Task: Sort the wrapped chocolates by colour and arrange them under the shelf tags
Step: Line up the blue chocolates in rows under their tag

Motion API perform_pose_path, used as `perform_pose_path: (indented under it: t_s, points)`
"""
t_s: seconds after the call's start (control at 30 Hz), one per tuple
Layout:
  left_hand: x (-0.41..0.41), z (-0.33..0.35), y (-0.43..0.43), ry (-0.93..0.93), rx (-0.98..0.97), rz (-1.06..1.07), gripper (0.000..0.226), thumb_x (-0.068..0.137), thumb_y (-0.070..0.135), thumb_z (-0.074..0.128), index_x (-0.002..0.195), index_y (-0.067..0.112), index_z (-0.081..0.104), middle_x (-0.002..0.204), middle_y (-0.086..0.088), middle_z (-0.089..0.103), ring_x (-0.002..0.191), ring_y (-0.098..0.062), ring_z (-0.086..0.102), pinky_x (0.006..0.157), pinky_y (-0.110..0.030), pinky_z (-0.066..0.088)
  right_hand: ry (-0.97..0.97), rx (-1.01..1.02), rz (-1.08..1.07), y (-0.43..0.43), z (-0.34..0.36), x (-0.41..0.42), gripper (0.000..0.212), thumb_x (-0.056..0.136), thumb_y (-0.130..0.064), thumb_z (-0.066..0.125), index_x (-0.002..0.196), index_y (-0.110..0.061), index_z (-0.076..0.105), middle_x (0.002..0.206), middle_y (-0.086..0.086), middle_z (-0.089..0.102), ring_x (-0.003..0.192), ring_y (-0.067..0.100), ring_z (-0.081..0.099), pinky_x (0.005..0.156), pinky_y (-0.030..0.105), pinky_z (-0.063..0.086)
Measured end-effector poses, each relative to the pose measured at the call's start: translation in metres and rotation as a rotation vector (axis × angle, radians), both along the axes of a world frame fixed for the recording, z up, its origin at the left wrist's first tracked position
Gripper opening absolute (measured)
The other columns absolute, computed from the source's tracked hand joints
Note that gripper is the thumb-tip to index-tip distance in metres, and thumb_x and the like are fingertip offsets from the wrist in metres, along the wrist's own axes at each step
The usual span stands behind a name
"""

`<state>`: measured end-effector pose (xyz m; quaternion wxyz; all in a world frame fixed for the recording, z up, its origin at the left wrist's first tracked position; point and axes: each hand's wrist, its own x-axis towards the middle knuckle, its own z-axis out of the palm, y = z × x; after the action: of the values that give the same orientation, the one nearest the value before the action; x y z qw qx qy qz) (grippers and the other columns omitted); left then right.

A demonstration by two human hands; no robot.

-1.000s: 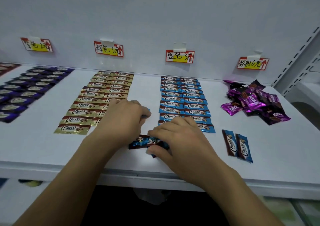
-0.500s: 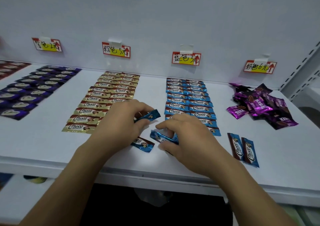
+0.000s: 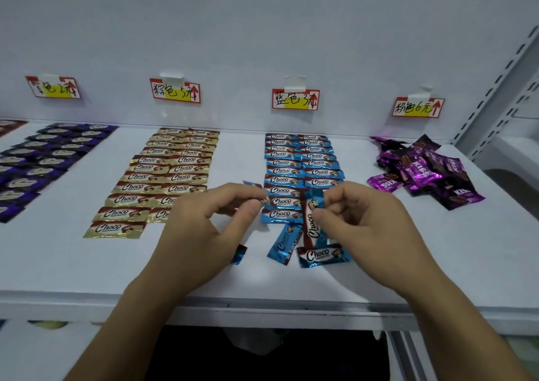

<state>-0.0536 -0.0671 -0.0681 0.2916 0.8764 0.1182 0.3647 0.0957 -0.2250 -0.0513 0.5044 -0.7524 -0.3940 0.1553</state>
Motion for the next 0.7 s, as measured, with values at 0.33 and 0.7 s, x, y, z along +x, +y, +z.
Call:
perform_pose_path:
  t_s: [0.33, 0.7]
  points:
    - [0.017, 0.007, -0.019, 0.048, -0.496, -0.067, 0.040, 0.086, 0.012, 0.063, 0.111, 0.043, 0.057, 0.079, 0.013, 0.069, 0.082, -0.009, 0.067, 0.051, -0.025, 0.055, 0.187, 0.079, -0.016, -0.009, 0.000, 0.001, 0.024, 0.089, -0.008, 0.063, 0.109, -0.022, 0.063, 0.062, -0.008, 0.067, 0.060, 0.003, 0.066, 0.049, 0.012, 0.045]
    - [0.030, 0.012, -0.030, 0.036, -0.681, -0.052, 0.012, 0.092, 0.020, 0.054, 0.101, 0.026, 0.056, 0.080, 0.002, 0.071, 0.088, 0.003, 0.067, 0.050, -0.021, 0.054, 0.166, 0.103, -0.111, -0.024, -0.006, 0.013, 0.033, 0.090, -0.009, 0.062, 0.114, -0.032, 0.061, 0.071, 0.010, 0.062, 0.059, 0.003, 0.061, 0.048, 0.011, 0.043]
